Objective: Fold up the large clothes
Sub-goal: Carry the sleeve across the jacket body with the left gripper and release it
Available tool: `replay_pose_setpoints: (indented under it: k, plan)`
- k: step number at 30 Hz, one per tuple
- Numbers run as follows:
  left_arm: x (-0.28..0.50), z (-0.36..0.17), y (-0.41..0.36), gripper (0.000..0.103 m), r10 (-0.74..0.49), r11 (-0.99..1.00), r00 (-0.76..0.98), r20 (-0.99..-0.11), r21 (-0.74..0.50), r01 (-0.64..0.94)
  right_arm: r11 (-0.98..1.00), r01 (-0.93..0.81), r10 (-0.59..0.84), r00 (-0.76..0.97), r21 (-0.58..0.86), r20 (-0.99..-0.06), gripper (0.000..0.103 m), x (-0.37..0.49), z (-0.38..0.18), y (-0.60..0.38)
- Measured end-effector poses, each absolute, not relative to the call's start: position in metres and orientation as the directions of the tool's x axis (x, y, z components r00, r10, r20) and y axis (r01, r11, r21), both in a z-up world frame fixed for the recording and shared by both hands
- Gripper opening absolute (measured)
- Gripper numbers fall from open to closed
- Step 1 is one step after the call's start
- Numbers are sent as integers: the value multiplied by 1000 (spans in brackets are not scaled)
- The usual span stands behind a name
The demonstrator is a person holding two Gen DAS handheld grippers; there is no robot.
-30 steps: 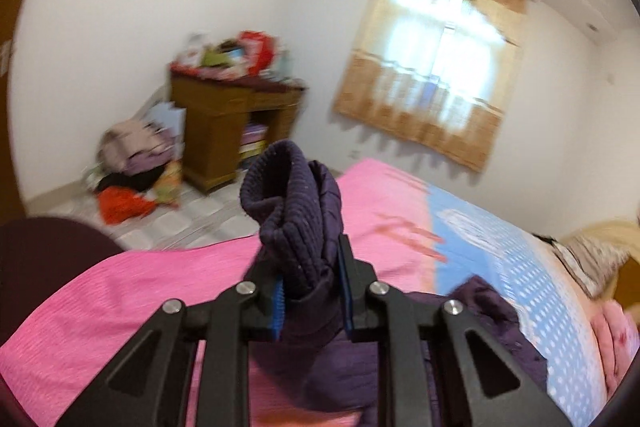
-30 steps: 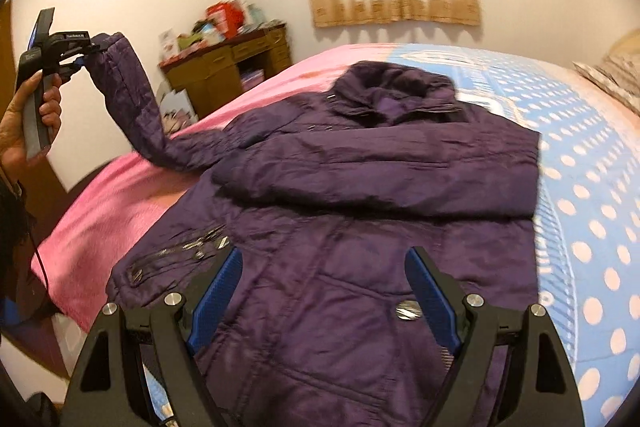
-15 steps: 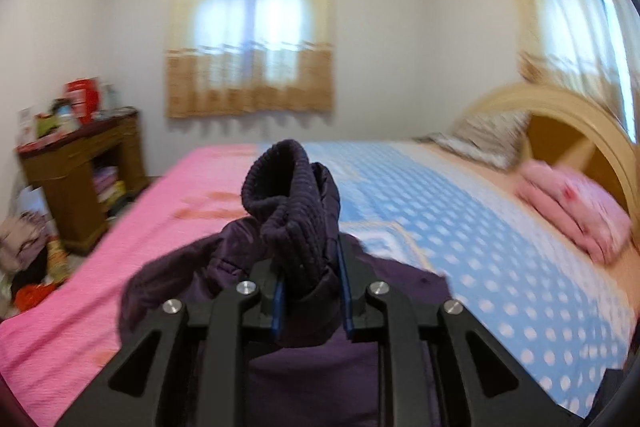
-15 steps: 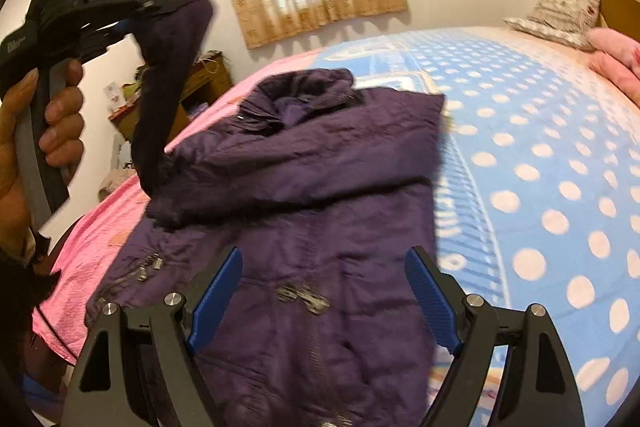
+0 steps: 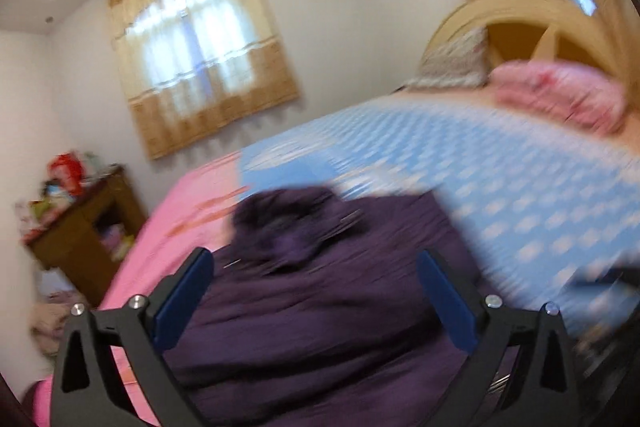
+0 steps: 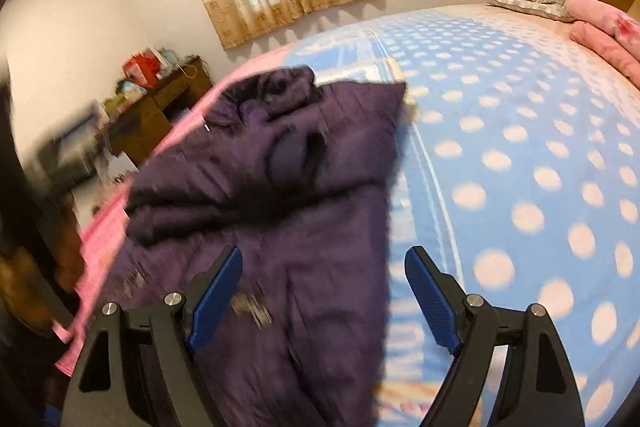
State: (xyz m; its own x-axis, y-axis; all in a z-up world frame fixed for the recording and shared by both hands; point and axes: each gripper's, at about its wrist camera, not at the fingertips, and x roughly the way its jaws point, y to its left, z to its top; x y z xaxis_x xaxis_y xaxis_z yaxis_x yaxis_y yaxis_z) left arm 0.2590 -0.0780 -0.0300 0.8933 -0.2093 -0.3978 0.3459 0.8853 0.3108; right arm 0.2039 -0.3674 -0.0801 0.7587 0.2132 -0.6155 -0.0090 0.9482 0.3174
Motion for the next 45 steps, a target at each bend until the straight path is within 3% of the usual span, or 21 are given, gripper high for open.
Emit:
replay_pose_setpoints:
  k: [5, 7, 9, 11, 13, 16, 22, 28, 35, 37, 39, 40, 41, 43, 45]
  plan:
    - [310, -52, 5, 103, 22, 954, 879, -476, 272, 124, 921, -35, 285, 741, 388, -608, 84, 265, -63, -362]
    - [318, -55, 36, 103, 48, 976, 857, -514, 208, 70, 911, -44, 317, 712, 411, -626, 83, 294, -69, -355]
    - [319, -60, 53, 103, 58, 987, 840, -540, 157, 33, 910, -17, 315, 676, 414, -666, 76, 324, -85, -349]
    - [318, -64, 63, 103, 63, 990, 825, -562, 137, 17, 883, -24, 385, 607, 469, -695, 26, 344, -107, -343]
    - [316, -71, 66, 103, 68, 991, 819, -570, 137, 13, 878, -32, 398, 602, 477, -692, 8, 347, -112, -339]
    - [314, -75, 69, 103, 68, 990, 815, -576, 138, 15, 901, -76, 371, 649, 428, -664, 5, 327, -96, -333]
    - [328, -90, 88, 103, 105, 990, 799, -592, 141, -25, 940, -104, 303, 695, 326, -652, 5, 280, -75, -342]
    - [335, -98, 93, 103, 129, 989, 778, -615, 138, -55, 937, -59, 297, 652, 344, -697, 5, 277, -103, -357]
    - [341, -75, 71, 103, 108, 988, 819, -563, 154, -24, 964, 11, 201, 627, 267, -752, 6, 283, -109, -352]
    - [350, -71, 58, 103, 88, 985, 827, -556, 174, 12, 973, 62, 132, 642, 223, -755, 17, 279, -98, -349]
    - [360, -71, 46, 103, 77, 982, 831, -551, 188, 34, 980, 127, 24, 683, 150, -730, 40, 272, -78, -342]
    - [367, -73, 38, 103, 68, 980, 831, -552, 194, 48, 980, 135, 5, 717, 146, -698, 60, 269, -65, -337]
    - [373, -75, 31, 103, 73, 977, 832, -551, 206, 51, 977, 126, 17, 753, 169, -657, 67, 266, -52, -332]
    - [382, -81, 21, 103, 66, 975, 832, -551, 211, 63, 975, 74, 70, 791, 210, -607, 68, 268, -39, -316]
    - [392, -91, 10, 103, 53, 974, 822, -567, 210, 81, 975, -14, 152, 770, 223, -619, 68, 285, -42, -292]
